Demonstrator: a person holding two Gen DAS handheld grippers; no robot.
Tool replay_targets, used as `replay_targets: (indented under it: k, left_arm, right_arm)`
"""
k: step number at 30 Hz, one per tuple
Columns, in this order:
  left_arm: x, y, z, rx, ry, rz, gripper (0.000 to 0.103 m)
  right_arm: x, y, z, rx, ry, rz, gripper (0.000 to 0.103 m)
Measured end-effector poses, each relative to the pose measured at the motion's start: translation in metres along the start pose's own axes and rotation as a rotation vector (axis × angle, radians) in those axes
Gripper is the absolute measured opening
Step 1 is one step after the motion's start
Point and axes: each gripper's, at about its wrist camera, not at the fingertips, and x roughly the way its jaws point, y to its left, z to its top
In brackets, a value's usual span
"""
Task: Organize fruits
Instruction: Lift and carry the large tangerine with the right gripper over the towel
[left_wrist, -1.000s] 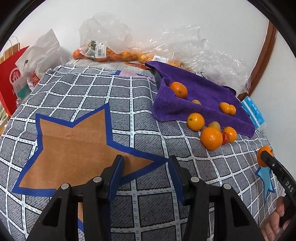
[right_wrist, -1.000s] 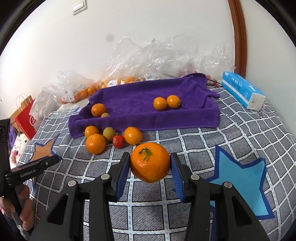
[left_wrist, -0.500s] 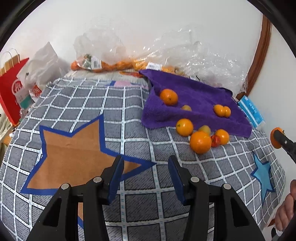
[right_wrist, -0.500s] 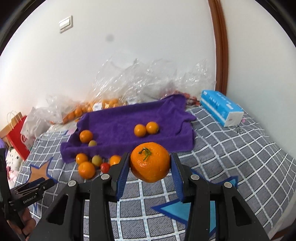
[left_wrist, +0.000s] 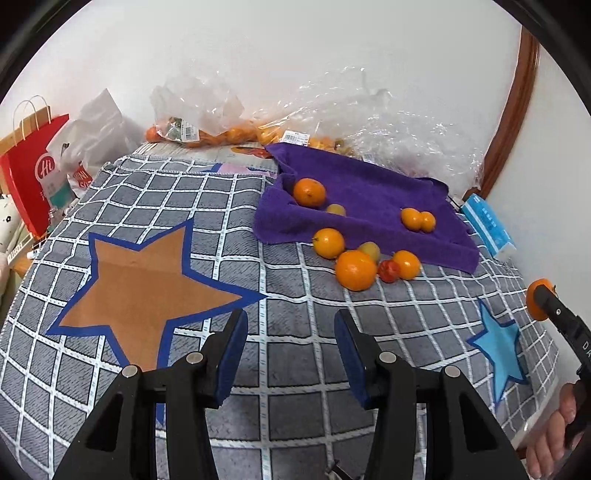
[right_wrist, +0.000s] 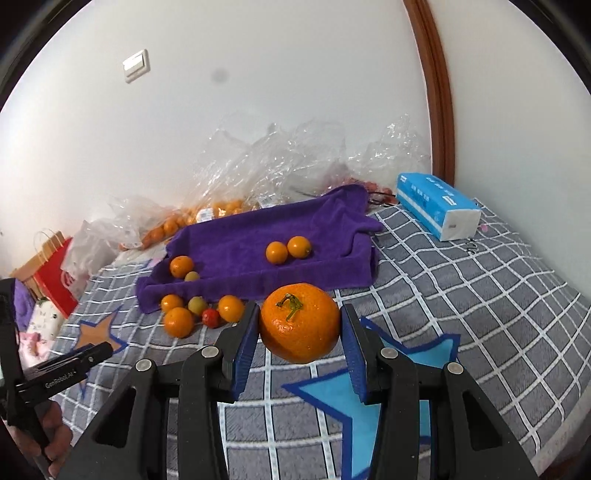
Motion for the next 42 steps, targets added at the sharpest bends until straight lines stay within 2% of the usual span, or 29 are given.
replay_targets:
  k: [8,13,19,25,29,31,34,35,36,38,42]
  left_arm:
    - [-0.014,-0.005,0.010,-0.004,-0.023,0.022,0.046]
    - [-0.008,-0.002,0.017,-0.011,-0.010,-0.031,0.046]
    - [0.026,-0.016,0.021,0.059,0.071,-0.103,0.046]
    - [0.056,-0.039,0.025,0.106,0.113,-0.150,0.046]
    - [0.085,-0.053,0.032,0.121,0.143,-0.113,0.046]
    - [0.095,-0.059,0.032,0.117,0.172,-0.138,0.046]
    - [0.102,-0.065,0.030,0.144,0.144,-0.087,0.046]
    - [0.103,-0.065,0.029,0.150,0.133,-0.087,0.039]
    - [0.103,-0.063,0.029,0.141,0.133,-0.088,0.039]
    - [0.099,-0.061,0.031,0.129,0.137,-0.119,0.039]
    - [0.090,-0.054,0.030,0.122,0.079,-0.161,0.039]
  right_arm:
    - [-0.019,-0.006,0.005,-0.013,-0.013,0.026,0.044]
    - [-0.016,-0.004,0.008,-0.012,-0.017,0.029,0.044]
    - [-0.010,0.000,0.011,-0.009,-0.026,-0.005,0.044]
    - [0.007,0.008,0.024,-0.039,-0.021,-0.020,0.044]
    - [0.023,0.012,0.031,-0.067,-0.012,0.003,0.044]
    - [0.034,0.012,0.032,-0.085,-0.003,0.014,0.044]
    - [0.047,0.009,0.033,-0.088,0.012,0.025,0.044]
    - [0.049,0.008,0.033,-0.086,0.012,0.031,0.044]
    - [0.052,0.007,0.034,-0.087,0.011,0.037,0.044]
    - [0.058,0.006,0.037,-0.100,0.008,0.041,0.044]
    - [0.070,0.008,0.046,-0.126,-0.012,0.042,0.044]
